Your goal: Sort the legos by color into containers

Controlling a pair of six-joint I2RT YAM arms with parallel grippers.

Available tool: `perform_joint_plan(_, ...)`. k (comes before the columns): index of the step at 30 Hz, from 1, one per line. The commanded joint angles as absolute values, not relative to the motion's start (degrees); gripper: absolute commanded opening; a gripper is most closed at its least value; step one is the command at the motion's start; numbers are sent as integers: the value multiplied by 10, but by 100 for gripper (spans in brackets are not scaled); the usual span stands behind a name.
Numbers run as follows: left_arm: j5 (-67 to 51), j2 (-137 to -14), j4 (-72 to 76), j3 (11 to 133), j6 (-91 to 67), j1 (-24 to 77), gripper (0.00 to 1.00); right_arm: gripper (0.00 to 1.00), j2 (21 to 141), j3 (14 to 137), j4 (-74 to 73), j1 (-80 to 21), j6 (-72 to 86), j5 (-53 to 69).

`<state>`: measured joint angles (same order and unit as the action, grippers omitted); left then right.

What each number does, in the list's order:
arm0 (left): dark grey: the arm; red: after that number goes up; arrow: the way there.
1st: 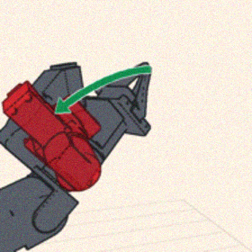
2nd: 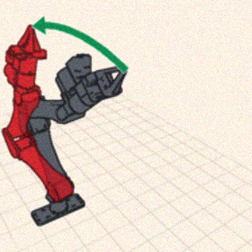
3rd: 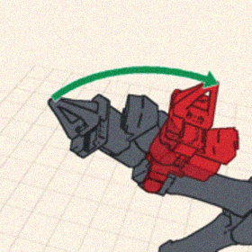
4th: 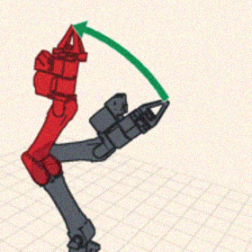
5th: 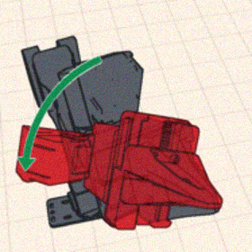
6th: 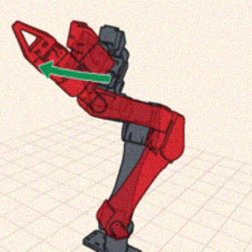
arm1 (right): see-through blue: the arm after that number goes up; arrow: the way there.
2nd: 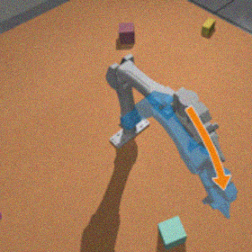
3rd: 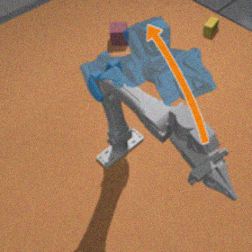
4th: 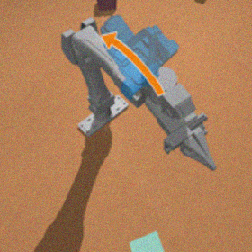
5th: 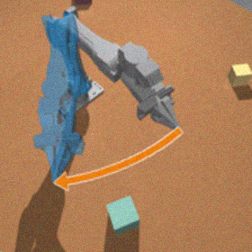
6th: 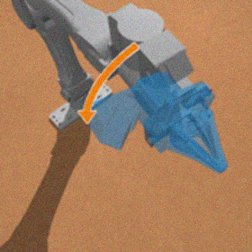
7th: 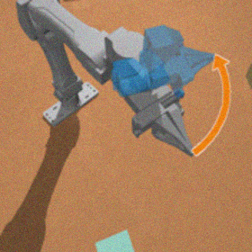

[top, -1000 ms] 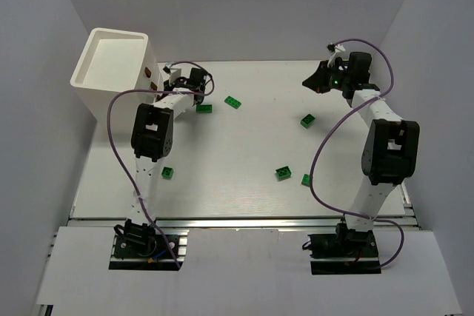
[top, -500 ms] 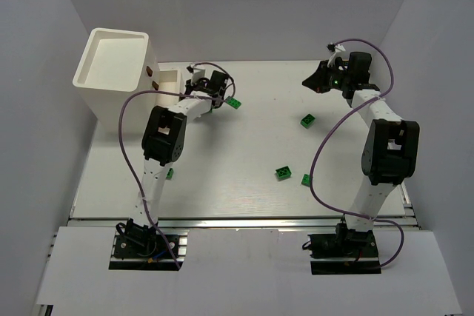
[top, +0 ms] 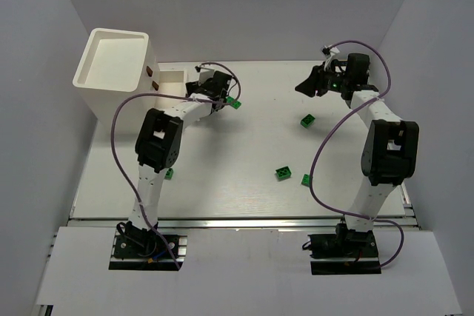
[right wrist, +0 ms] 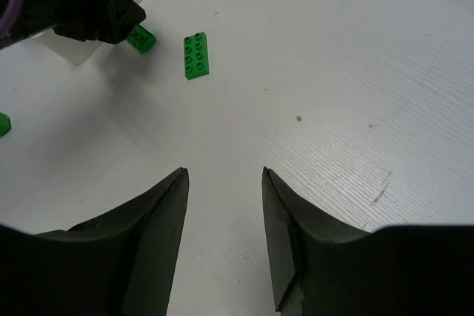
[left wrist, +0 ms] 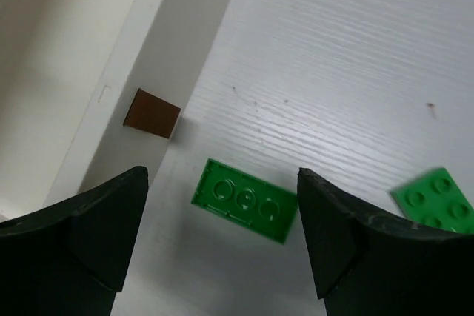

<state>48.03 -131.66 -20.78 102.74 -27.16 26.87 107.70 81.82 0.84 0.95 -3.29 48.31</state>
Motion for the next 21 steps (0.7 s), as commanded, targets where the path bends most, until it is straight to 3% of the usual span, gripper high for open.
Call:
perform_joint_plan(1, 361, -1195, -115, 956, -223, 272, 92, 50, 1046, 815, 4, 5, -66, 509)
perform_joint_plan(4, 308, -1152, -91, 901, -212, 272, 87, 50, 1044, 817, 1, 4, -84, 512)
perform_joint_plan(5, 291, -1147, -91, 895, -208, 272, 64, 50, 1043, 817, -17, 2, -88, 512)
perform_joint_plan(8, 235, -1147, -113, 901, -218, 265, 15, 49, 1044, 817, -31, 1, -105, 508)
perform_joint_plan(11, 186, -1170, -154, 942, -234, 260, 8, 46, 1046, 828, -54, -18, -130, 491)
perform_joint_plan(13, 170, -1198, -216, 998, -276, 260, 18, 46, 1049, 837, -82, -28, -147, 483)
perform_joint_plan(14, 178, -1208, -245, 1021, -299, 260, 46, 46, 1051, 845, -89, -31, -155, 475)
perform_joint_plan(18, 247, -1244, -402, 1107, -442, 272, 92, 46, 1055, 853, -105, -42, -157, 459)
perform_joint_plan(21, 282, -1257, -439, 1121, -563, 272, 98, 46, 1061, 854, -114, -47, -150, 453)
